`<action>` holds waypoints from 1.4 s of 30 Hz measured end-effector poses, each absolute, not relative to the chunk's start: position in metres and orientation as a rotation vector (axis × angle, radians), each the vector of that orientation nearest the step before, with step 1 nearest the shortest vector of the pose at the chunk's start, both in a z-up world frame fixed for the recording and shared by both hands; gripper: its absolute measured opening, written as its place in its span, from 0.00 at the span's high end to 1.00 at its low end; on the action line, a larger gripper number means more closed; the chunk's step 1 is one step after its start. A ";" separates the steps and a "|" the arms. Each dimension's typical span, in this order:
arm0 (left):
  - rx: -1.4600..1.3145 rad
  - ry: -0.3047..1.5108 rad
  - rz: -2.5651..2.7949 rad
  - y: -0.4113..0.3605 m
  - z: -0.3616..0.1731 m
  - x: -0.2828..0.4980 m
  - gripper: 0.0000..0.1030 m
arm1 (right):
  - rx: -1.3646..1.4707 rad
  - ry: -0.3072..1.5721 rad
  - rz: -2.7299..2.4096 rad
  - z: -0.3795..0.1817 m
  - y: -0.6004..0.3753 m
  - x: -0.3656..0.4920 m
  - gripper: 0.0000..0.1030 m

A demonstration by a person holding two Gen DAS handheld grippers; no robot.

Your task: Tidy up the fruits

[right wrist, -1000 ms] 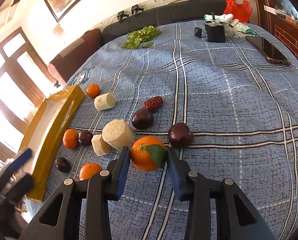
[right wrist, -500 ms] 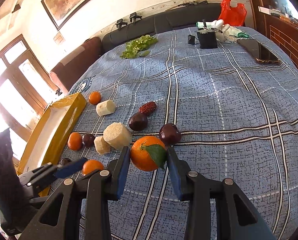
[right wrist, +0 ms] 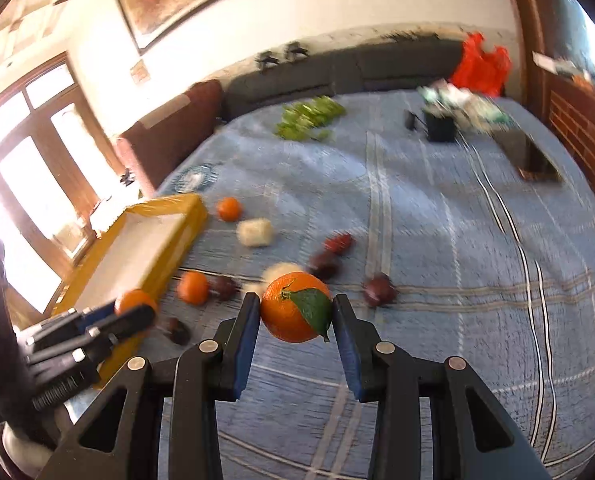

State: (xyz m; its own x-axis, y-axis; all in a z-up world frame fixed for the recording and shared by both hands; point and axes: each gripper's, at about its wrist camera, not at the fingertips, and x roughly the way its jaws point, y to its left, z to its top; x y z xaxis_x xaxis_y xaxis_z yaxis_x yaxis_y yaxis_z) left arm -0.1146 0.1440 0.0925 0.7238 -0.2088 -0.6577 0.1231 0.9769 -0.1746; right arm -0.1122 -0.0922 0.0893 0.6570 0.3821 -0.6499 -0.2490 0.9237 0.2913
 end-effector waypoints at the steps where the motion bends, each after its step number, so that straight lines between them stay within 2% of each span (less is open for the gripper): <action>1: -0.132 0.720 -0.150 0.159 0.102 -0.118 0.69 | 0.165 0.758 0.381 0.100 -0.083 -0.115 0.60; 7: -0.095 0.623 0.087 0.241 0.151 -0.135 0.69 | 0.128 0.688 0.559 0.154 -0.013 -0.116 0.60; 10: -0.075 0.634 0.180 0.275 0.153 -0.135 0.69 | 0.127 0.723 0.703 0.164 0.043 -0.110 0.60; 17: -0.130 0.764 0.252 0.324 0.090 -0.117 0.69 | 0.006 0.920 0.830 0.093 0.159 -0.110 0.59; 21: -0.158 0.818 0.282 0.337 0.057 -0.110 0.68 | -0.104 0.940 0.810 0.065 0.194 -0.116 0.59; 30: -0.221 0.841 0.300 0.357 0.042 -0.110 0.68 | -0.221 0.957 0.805 0.040 0.228 -0.123 0.59; 33: -0.229 0.817 0.300 0.354 0.050 -0.117 0.65 | -0.236 0.939 0.794 0.042 0.229 -0.121 0.55; 37: -0.264 0.751 0.303 0.353 0.069 -0.129 0.46 | -0.190 0.870 0.787 0.065 0.210 -0.126 0.37; 38: -0.270 0.732 0.305 0.352 0.074 -0.134 0.41 | -0.167 0.852 0.783 0.071 0.202 -0.126 0.36; 42: -0.287 0.670 0.289 0.341 0.089 -0.151 0.38 | -0.091 0.809 0.732 0.084 0.169 -0.122 0.34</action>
